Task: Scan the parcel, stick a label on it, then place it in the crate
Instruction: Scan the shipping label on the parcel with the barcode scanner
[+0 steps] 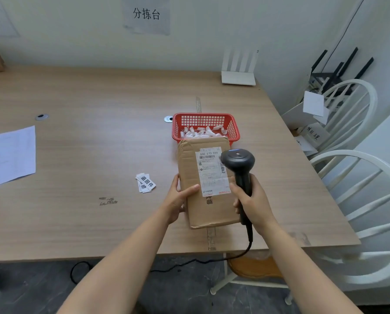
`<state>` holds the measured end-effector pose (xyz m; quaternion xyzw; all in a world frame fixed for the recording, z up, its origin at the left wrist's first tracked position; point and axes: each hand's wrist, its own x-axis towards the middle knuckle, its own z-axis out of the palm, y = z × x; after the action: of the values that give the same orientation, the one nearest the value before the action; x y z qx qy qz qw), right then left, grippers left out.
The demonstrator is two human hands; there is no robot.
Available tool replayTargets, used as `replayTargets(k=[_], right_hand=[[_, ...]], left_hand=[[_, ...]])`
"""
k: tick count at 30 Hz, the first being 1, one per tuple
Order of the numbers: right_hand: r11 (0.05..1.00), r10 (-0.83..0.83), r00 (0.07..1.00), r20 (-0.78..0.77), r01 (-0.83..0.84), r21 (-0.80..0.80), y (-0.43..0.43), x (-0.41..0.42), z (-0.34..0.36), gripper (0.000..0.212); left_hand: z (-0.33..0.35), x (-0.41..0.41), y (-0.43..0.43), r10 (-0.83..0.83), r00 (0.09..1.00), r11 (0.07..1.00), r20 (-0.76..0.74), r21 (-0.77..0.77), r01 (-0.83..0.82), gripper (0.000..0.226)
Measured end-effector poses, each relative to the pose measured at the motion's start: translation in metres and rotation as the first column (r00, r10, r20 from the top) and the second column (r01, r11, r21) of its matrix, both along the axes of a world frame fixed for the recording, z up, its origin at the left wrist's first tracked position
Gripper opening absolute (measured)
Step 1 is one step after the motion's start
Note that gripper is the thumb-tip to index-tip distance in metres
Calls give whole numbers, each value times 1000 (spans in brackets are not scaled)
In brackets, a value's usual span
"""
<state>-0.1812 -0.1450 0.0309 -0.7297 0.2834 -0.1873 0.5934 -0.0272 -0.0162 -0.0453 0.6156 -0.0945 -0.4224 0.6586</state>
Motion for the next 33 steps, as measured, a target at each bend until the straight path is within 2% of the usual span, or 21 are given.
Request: replayTargets(k=[5,21,25,30,33], right_hand=[[997,12,1000,23,-13,74,18,-11,8,10],[997,-17,999,33,14,78,27,-19,16,6],[996,7,998,59,-12,90,31,-20,19,13],[994,16,997,74,-23,104,32,-22,21,20],[996,-10,999,52,5,88,28,-24,19,20]], left_hand=[[0,1,-11,-31,999,999,19,-7,31,56],[6,2,-19,-77,996,997,47,-11,77,56],[5,2,-19,-74,996,997,54,-12,75,45],[5,-2,-19,-54,998,999,46,0,54,59],[1,-6,-18,-69,997,996,36,66,66,64]])
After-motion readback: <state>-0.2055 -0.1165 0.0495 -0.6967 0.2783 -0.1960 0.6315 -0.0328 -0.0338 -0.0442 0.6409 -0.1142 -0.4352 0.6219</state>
